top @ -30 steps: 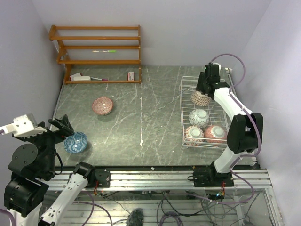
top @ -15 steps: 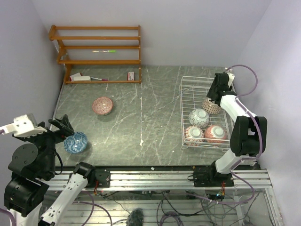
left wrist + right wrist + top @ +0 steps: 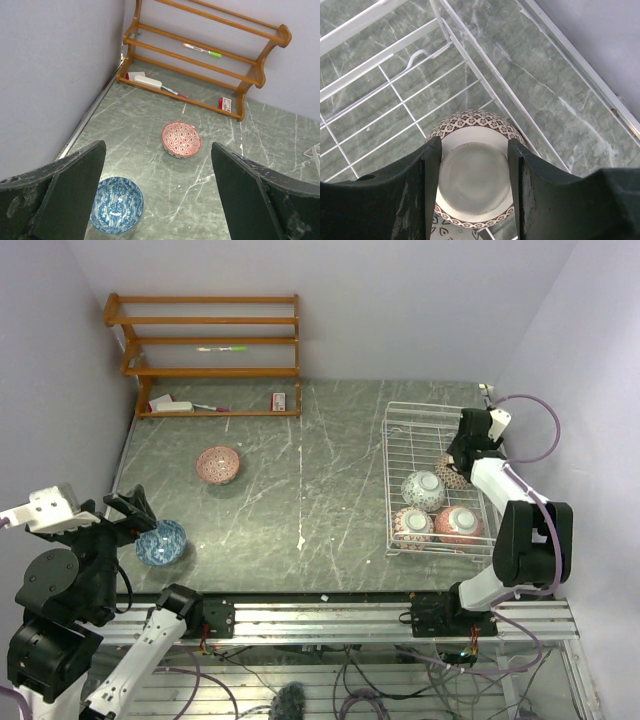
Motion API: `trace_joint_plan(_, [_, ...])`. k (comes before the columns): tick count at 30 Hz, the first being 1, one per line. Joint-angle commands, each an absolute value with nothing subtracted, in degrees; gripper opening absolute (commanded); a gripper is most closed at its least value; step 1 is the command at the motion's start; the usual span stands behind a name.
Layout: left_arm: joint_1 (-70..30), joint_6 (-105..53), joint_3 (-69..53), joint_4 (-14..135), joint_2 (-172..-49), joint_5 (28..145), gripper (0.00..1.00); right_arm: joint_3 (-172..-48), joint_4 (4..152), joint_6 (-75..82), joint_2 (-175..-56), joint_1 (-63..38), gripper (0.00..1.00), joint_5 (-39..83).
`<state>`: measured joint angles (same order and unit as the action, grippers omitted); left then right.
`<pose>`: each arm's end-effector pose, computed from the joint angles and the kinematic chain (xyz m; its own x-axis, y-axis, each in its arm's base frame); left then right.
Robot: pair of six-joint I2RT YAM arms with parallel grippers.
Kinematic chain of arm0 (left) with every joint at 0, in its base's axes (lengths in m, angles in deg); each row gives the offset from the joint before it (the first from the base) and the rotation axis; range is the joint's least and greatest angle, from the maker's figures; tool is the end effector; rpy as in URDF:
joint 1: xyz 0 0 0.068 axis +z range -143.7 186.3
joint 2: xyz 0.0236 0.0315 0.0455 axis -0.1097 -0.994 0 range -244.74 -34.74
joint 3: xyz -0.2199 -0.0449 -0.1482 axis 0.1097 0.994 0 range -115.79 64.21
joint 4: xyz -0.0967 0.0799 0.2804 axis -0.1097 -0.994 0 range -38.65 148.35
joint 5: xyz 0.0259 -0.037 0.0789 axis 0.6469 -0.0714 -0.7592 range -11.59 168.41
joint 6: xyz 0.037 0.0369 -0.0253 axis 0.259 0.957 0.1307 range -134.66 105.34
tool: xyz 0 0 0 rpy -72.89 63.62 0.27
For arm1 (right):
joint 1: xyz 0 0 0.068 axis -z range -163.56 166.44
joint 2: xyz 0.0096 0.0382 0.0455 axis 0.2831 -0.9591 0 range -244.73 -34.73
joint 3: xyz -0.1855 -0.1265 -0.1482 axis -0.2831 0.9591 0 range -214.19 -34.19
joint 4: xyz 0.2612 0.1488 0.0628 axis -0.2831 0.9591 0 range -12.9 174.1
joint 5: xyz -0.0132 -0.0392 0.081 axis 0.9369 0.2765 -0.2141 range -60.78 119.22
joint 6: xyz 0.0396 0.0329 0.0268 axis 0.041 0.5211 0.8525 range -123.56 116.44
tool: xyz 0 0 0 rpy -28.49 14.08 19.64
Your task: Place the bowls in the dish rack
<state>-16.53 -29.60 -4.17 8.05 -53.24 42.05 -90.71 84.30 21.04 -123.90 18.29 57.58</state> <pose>0.0317 0.0134 0.4581 0.0539 -0.2479 -0.9673 -0.2278 0.9401 -0.2536 0.3797 -0.0320 0.1951 -0.4189 0.3799 -0.8247 0.6237 0.7805 0.0427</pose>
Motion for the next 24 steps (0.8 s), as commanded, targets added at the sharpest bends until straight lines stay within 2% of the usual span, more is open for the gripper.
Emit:
trace_joint_plan(1, [-17.8, -28.4, -4.4, 9.6, -52.9, 40.9, 0.97, -87.4, 85.1, 23.1, -122.3, 19.4, 0.26, 62.5])
trace_joint_plan(8, [-18.1, -28.8, -4.4, 9.2, -53.4, 41.5, 0.98, -86.0, 83.5, 23.6, -123.8, 19.4, 0.36, 60.4])
trace_joint_plan(14, [-18.2, -29.0, -4.3, 9.4, -53.4, 40.8, 0.97, -87.5, 83.5, 23.6, -124.1, 19.5, 0.57, 58.8])
trace_joint_plan(20, [-18.2, -28.6, -3.4, 11.0, -54.2, 40.8, 0.97, -89.2, 84.6, 22.9, -120.8, 19.4, 0.89, 55.5])
trace_joint_plan(24, [-18.2, -28.1, -3.0, 11.8, -54.7, 40.8, 0.98, -90.0, 85.3, 21.4, -118.1, 18.6, 0.92, 52.3])
